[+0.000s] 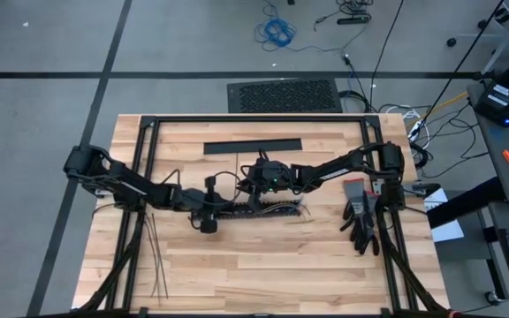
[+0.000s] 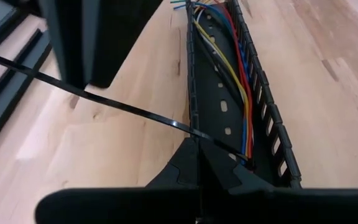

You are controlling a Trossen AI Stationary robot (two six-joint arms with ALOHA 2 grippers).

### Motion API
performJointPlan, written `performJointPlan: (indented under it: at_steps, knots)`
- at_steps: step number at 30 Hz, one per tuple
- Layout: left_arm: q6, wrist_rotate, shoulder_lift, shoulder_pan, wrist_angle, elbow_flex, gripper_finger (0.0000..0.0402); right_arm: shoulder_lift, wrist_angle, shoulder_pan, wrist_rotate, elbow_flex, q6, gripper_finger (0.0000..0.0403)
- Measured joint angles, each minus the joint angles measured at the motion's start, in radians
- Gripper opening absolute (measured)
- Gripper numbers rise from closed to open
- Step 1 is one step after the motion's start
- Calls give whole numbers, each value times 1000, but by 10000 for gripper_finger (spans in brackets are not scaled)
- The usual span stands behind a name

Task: Ziptie cables
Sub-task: Put the zip-tied cable into the black cable duct

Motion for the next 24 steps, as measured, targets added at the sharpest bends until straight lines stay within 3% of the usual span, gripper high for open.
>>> performJointPlan:
  at_steps: [6,10,14,24]
  knots:
    - [17,-6,0,-13,-58,39,2,1,7,0,-4,0,-8,68]
    - [17,-6,0,-13,-74,46,2,26,37,4,-86,0,2,62]
    - [17,-6,0,-13,-73,46,2,56,54,7,-96,0,11,55]
    - [17,-7,0,-19,-72,46,2,94,145,7,-107,0,22,3]
